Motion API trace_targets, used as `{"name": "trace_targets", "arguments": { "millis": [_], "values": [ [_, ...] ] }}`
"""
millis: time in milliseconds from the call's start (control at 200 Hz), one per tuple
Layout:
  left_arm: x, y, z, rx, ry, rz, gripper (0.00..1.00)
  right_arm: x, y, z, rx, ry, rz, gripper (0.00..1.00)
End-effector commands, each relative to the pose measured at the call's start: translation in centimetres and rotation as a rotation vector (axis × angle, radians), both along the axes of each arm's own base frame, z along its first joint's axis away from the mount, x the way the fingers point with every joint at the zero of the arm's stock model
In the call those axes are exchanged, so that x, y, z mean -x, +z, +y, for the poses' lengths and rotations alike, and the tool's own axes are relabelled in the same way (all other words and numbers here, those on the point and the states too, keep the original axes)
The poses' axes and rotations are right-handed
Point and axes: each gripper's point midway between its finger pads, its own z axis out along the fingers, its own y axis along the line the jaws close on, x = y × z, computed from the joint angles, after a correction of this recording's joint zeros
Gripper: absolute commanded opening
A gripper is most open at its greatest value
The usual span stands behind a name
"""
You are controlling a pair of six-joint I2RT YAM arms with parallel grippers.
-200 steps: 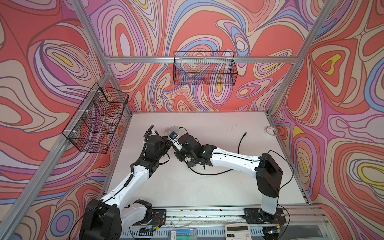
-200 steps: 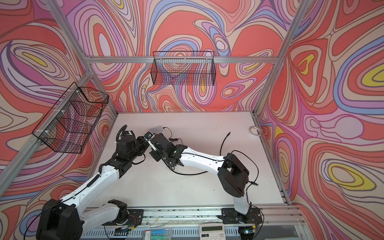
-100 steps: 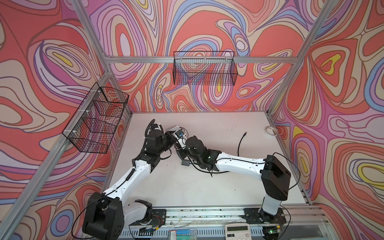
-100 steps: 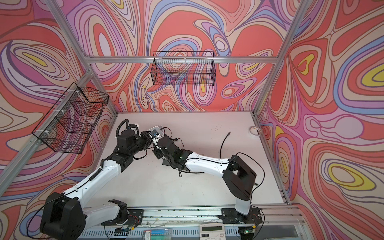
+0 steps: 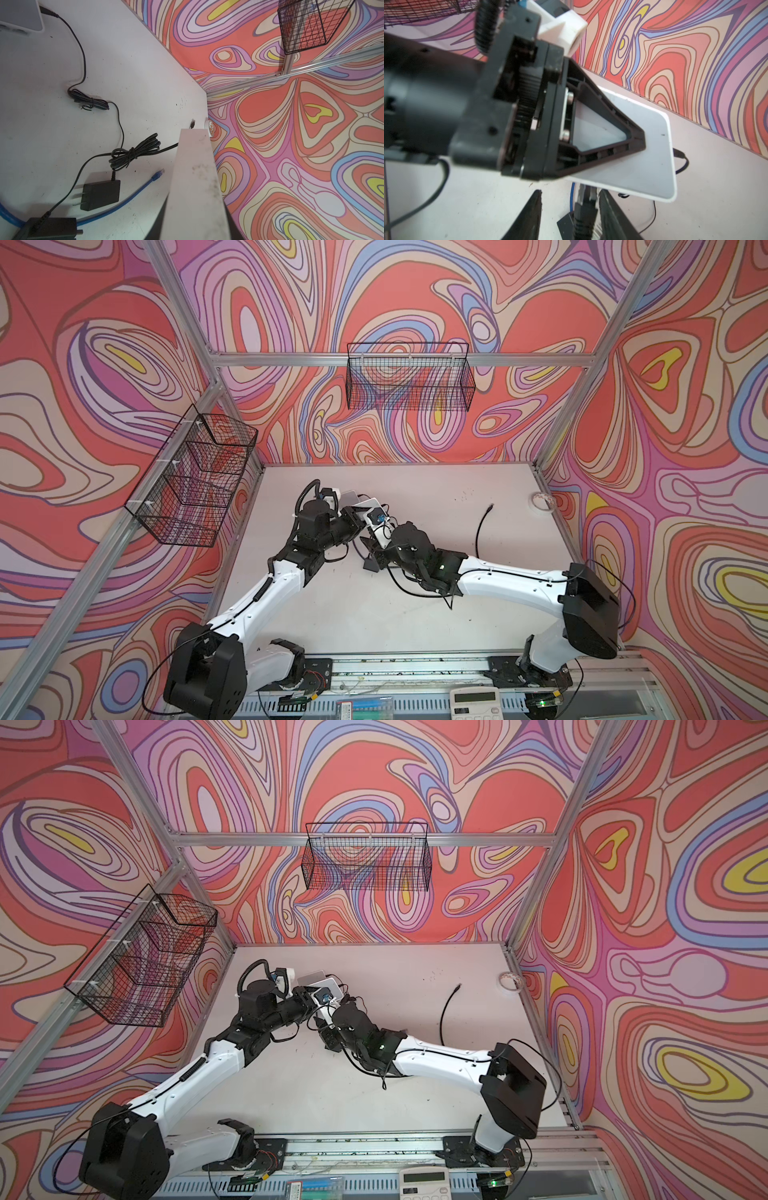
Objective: Insert the plug into the switch port
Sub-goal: 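Open the right gripper and draw it back from the white box, then lower the right gripper onto the loose black ethernet plug and grasp it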
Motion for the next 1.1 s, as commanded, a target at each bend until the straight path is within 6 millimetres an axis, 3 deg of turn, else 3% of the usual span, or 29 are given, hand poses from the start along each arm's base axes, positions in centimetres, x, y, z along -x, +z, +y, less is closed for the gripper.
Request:
{"name": "trace_targets", "arguments": {
  "millis": [0,160,265,391,621,896,961,981,1097],
  "values": [
    [1.1,-0.6,-1.0,0.006,-0.074,0.026,0.0,0.2,4.3,-2.2,-0.134,-0.031,-0.05,0.49],
    [0.9,-0.7,-1.0,0.006,-0.068,0.019,0.0,1.3,3.7,-4.9,-0.156,-0.043,-0.014,0.52],
    [0.9,-0.6,-1.0,0.007,-0.069,0.016,0.0,0.9,2.9,-6.7,-0.138,-0.1,0.013,0.53],
    [1.4,-0.8,-0.7,-0.001,-0.064,0.02,0.0,-1.2,1.2,-10.3,-0.135,-0.226,0.088,0.53],
    [3.0,-1.3,1.1,-0.023,0.008,0.01,0.0,-6.3,-3.1,-19.6,-0.031,-0.625,0.278,0.51],
    [3.8,-0.6,4.9,0.016,0.217,-0.045,0.0,-9.6,-7.8,-28.5,0.05,-1.002,0.443,0.5],
    [4.1,0.1,5.7,0.029,0.256,-0.069,0.0,-10.3,-9.0,-30.1,0.055,-1.067,0.475,0.49],
    [4.5,-1.5,5.9,0.01,0.264,-0.039,0.0,-10.4,-9.4,-30.6,0.052,-1.089,0.49,0.49],
    [5.2,-2.3,6.7,0.005,0.29,-0.028,0.0,-11.4,-10.9,-32.6,0.065,-1.184,0.529,0.48]
  ]
}}
